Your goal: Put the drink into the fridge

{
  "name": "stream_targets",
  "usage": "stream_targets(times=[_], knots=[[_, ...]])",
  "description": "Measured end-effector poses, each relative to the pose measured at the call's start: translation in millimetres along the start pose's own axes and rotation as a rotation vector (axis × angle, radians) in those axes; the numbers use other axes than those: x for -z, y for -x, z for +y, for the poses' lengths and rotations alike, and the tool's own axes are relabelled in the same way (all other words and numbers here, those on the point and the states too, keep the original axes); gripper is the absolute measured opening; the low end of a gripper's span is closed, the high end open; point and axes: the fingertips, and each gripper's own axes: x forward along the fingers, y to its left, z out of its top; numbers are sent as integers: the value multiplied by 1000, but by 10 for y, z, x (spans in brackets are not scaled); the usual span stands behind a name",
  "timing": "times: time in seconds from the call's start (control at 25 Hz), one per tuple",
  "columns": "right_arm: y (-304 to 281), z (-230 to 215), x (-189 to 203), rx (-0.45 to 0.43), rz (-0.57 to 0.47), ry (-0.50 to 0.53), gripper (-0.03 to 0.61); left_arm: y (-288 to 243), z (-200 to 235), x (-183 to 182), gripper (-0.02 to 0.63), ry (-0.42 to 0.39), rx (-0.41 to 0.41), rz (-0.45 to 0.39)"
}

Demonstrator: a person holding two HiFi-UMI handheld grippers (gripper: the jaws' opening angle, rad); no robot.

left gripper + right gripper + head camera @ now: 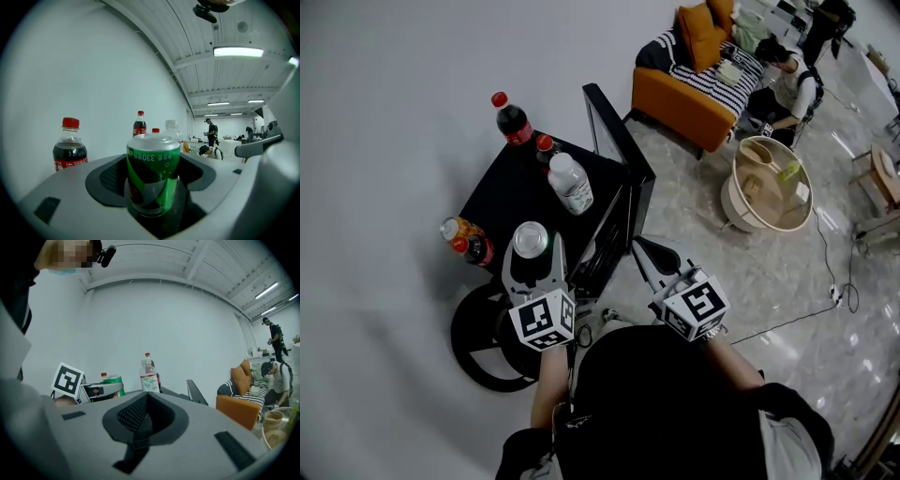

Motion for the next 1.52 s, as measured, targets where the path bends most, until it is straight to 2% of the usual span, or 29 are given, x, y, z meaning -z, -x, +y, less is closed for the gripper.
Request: stream_targets(times=[0.32,0.64,0.92,1.16,1.32,1.52], knots=[[459,-305,-111,-81,-15,20,14,347,-685,-45,336,7,-17,-36],[987,-679,-150,-158,-2,19,14,627,-1490,130,336,40,-31,-33],[1330,-869,-178,-243,5,84,14,873,-2041,307,336,50,-58,-15],[1336,-938,-273,-286,-2,87,14,954,-2172,390,336,43,-87,-2],[1208,-987,-248,-294,-12,101,14,870,-2156,433,336,25,-66,-2],[956,-1097,-71,-257,8,93,14,680,-2047,609,336,28,-25,10]])
